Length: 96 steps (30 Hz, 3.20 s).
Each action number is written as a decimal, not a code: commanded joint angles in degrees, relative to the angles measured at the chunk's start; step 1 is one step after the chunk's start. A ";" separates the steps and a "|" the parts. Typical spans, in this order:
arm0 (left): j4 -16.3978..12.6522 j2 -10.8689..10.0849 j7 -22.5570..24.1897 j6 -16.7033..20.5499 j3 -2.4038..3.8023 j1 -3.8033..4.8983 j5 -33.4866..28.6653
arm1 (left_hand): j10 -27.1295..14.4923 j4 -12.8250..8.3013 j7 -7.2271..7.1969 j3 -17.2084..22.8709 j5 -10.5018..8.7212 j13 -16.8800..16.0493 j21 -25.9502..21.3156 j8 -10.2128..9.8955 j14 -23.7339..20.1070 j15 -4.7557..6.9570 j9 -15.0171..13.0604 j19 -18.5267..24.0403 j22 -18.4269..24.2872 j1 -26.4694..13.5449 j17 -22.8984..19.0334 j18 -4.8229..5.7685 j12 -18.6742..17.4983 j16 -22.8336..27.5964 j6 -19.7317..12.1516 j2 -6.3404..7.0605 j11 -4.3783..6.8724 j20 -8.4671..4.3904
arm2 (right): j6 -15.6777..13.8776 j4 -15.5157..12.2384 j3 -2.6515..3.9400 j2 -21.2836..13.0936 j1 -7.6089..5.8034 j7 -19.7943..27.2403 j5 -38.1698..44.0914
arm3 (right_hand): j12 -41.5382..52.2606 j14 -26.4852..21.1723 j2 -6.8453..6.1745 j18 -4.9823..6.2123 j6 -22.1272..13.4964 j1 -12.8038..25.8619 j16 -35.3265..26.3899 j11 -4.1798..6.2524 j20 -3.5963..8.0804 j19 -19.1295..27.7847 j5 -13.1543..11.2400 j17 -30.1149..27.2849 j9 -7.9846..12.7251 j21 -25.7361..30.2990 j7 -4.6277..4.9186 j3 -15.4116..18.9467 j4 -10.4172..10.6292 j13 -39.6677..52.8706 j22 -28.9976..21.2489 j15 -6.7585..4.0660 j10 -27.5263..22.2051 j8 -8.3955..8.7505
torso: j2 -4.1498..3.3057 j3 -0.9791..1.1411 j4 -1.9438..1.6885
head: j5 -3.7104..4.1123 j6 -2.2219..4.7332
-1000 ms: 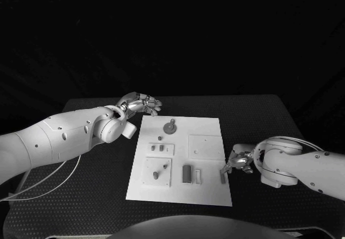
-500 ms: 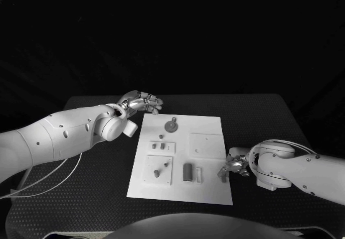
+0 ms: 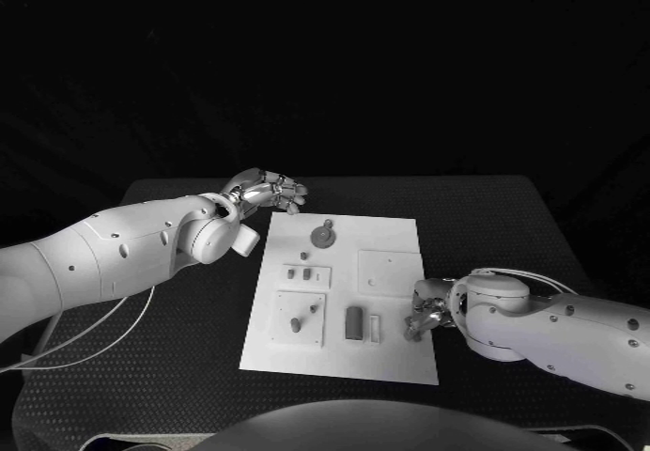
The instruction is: Assemble the parts on the task board
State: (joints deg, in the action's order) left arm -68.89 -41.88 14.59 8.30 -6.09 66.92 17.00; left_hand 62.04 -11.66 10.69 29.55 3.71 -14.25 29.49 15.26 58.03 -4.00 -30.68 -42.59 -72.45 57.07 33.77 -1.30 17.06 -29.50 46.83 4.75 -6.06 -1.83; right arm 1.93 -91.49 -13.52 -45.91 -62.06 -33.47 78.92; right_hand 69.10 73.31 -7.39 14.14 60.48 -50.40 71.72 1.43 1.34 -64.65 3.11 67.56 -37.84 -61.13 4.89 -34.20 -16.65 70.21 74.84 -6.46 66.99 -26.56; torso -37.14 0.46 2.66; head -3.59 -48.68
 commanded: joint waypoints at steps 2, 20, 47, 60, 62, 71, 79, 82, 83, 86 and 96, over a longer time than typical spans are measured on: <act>-0.20 -0.10 0.46 -0.56 0.04 0.06 -0.12 | 0.00 0.31 0.09 -0.05 -0.24 -0.08 -0.38 0.39 0.29 0.05 0.05 -0.16 -0.08 -0.17 0.07 -0.74 -0.23 0.41 -0.43 -0.23 -0.48 0.07 | 1.01 0.87 -0.67 0.81 1.37 -1.22 8.55 | -0.30 -0.17 -0.05 0.85 -0.72 -0.58 -0.16 -0.29 0.23 0.18 -0.33 -0.09 5.88 -0.15 0.17 -0.54 0.02 -0.07 0.01 -0.20 -0.08 8.52 | 0.01 0.03 0.03 | -0.21 -0.27; -0.23 -0.08 0.29 -0.94 0.04 0.07 -0.12 | 0.01 0.60 0.11 -0.13 -0.24 -0.14 -0.48 0.43 0.34 0.04 0.08 -0.21 -0.17 -0.49 0.25 -0.72 -0.26 0.55 -0.45 -0.39 -0.49 0.08 | 1.22 0.57 -0.65 0.80 1.61 1.03 1.28 | -1.97 -0.59 0.53 0.86 -2.31 1.66 -1.80 -1.29 -0.64 0.08 6.09 -0.94 7.36 0.37 1.11 -8.00 2.63 -0.71 -0.37 0.56 -1.14 10.28 | -0.02 0.06 0.00 | -0.15 -0.22; -0.21 0.07 0.23 -0.94 0.04 0.07 -0.13 | -0.01 1.52 0.11 -0.32 -0.23 -0.25 -0.77 0.47 0.41 0.06 0.17 -0.21 -0.35 -1.46 0.67 -0.74 -0.38 0.92 -0.55 -1.04 -0.49 0.05 | -13.92 -2.03 -0.48 -0.49 0.89 2.82 -21.11 | -2.10 0.69 4.77 0.86 -0.25 8.04 -1.96 -0.74 -0.58 -0.98 10.56 0.25 8.57 -0.22 0.65 -15.18 1.94 -0.03 -0.18 0.18 -0.14 9.59 | 0.01 0.06 0.14 | -0.83 -0.51; -0.23 0.13 0.22 -1.02 0.04 0.07 -0.13 | -0.02 1.35 0.10 -0.31 -0.22 -0.28 -0.82 0.49 0.42 0.07 0.18 -0.20 -0.41 -1.32 0.76 -0.76 -0.40 0.99 -0.56 -0.97 -0.48 0.04 | -15.30 -2.47 -0.49 1.34 0.86 2.65 -24.40 | -2.32 0.66 3.71 0.86 -0.25 8.37 -2.25 -0.66 -0.42 -1.21 10.28 0.18 8.62 -0.21 0.58 -14.64 1.64 -0.06 -0.28 0.03 -0.26 9.54 | 0.00 -0.01 0.05 | -0.67 -0.67; -0.26 0.15 0.22 -1.02 0.04 0.07 -0.13 | -0.02 1.34 0.10 -0.31 -0.22 -0.28 -0.83 0.49 0.43 0.07 0.18 -0.20 -0.42 -1.30 0.77 -0.76 -0.40 1.00 -0.56 -0.96 -0.48 0.04 | -14.44 -2.12 -0.50 1.69 0.86 2.41 -24.74 | -2.40 0.61 3.60 0.86 -0.28 8.52 -2.35 -0.67 -0.42 -1.23 10.23 0.12 8.64 -0.19 0.59 -14.47 1.71 -0.10 -0.30 0.02 -0.32 9.55 | 0.00 -0.01 0.04 | -0.62 -0.71; -0.24 0.15 0.18 -1.04 0.04 0.07 -0.13 | -0.02 1.28 0.10 -0.31 -0.22 -0.30 -0.85 0.50 0.43 0.07 0.19 -0.20 -0.45 -1.26 0.82 -0.76 -0.42 1.04 -0.57 -0.96 -0.48 0.04 | -13.81 -2.10 -0.51 2.61 0.87 2.63 -25.32 | -2.48 0.64 3.53 0.86 -0.37 8.65 -2.38 -0.69 -0.37 -1.21 10.53 0.23 8.67 -0.14 0.61 -14.03 1.60 -0.05 -0.33 0.01 -0.43 9.56 | 0.01 0.03 0.04 | -0.65 -0.60; -0.24 0.13 0.16 -1.02 0.04 0.08 -0.13 | -0.02 1.25 0.11 -0.32 -0.22 -0.31 -0.87 0.51 0.44 0.07 0.19 -0.21 -0.48 -1.24 0.87 -0.76 -0.43 1.08 -0.58 -0.96 -0.49 0.04 | -13.05 -1.57 -0.51 3.09 0.88 2.76 -25.42 | -2.45 0.65 3.47 0.86 -0.39 8.80 -2.40 -0.69 -0.36 -1.21 10.75 0.30 8.69 -0.14 0.62 -13.62 1.52 0.03 -0.33 0.02 -0.42 9.54 | -0.01 0.04 0.07 | -0.79 -0.65; -0.28 0.02 0.13 -1.06 0.04 0.09 -0.13 | -0.02 1.25 0.11 -0.33 -0.22 -0.31 -0.88 0.51 0.44 0.07 0.20 -0.21 -0.49 -1.25 0.88 -0.75 -0.43 1.09 -0.58 -0.95 -0.49 0.05 | -12.66 -1.42 -0.52 3.18 0.88 2.72 -25.63 | -2.43 0.66 3.47 0.86 -0.40 8.83 -2.40 -0.70 -0.36 -1.21 10.73 0.32 8.69 -0.14 0.62 -13.52 1.51 0.06 -0.33 0.02 -0.41 9.54 | -0.01 0.03 0.04 | -0.85 -0.83; -0.26 0.02 0.11 -1.06 0.04 0.09 -0.13 | -0.02 1.25 0.11 -0.33 -0.23 -0.32 -0.88 0.51 0.44 0.07 0.20 -0.21 -0.50 -1.26 0.89 -0.75 -0.43 1.10 -0.58 -0.95 -0.49 0.05 | -12.57 -1.42 -0.52 3.23 0.88 2.72 -25.64 | -2.47 0.67 3.47 0.86 -0.40 8.84 -2.39 -0.70 -0.36 -1.20 10.73 0.33 8.69 -0.14 0.62 -13.49 1.51 0.03 -0.33 0.02 -0.45 9.54 | -0.01 0.02 0.04 | -0.85 -0.83; -0.24 0.03 0.09 -1.15 0.04 0.09 -0.13 | -0.02 1.25 0.11 -0.35 -0.23 -0.32 -0.89 0.51 0.45 0.06 0.20 -0.22 -0.50 -1.27 0.90 -0.75 -0.44 1.11 -0.58 -0.93 -0.49 0.05 | -12.52 -1.22 -0.52 3.37 0.88 2.65 -25.63 | -2.44 0.65 3.43 0.86 -0.43 8.89 -2.42 -0.70 -0.36 -1.19 10.70 0.33 8.70 -0.13 0.63 -13.35 1.49 0.07 -0.33 0.02 -0.44 9.55 | -0.04 0.03 0.05 | -0.87 -0.81; -0.29 0.05 0.06 -1.21 0.04 0.10 -0.13 | -0.03 1.26 0.12 -0.37 -0.24 -0.33 -0.92 0.52 0.45 0.06 0.21 -0.22 -0.53 -1.31 0.95 -0.74 -0.45 1.16 -0.59 -0.94 -0.50 0.06 | -12.34 -0.96 -0.51 3.85 0.88 3.12 -25.61 | -2.67 0.43 2.92 0.86 -0.60 9.17 -2.68 -0.75 -0.37 -1.05 10.36 0.24 8.76 -0.05 0.68 -12.65 1.50 0.02 -0.35 0.06 -0.77 9.60 | -0.03 0.05 0.09 | -0.94 -0.90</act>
State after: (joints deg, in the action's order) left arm -69.04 -41.93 14.33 7.93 -6.09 66.93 17.01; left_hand 62.04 -10.43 10.91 29.27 3.71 -14.48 28.82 15.48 58.03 -4.00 -30.54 -42.59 -72.89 56.09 34.63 -1.31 16.85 -28.61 46.65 3.77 -6.06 -1.83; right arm -11.76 -92.19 -14.03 -42.44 -61.27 -31.24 53.62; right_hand 66.71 74.13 -4.01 13.30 60.11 -41.27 69.30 0.60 1.01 -65.59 13.59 67.85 -29.13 -61.05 5.24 -47.25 -15.12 70.24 74.58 -6.21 66.53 -17.13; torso -37.16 0.51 2.71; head -4.52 -49.52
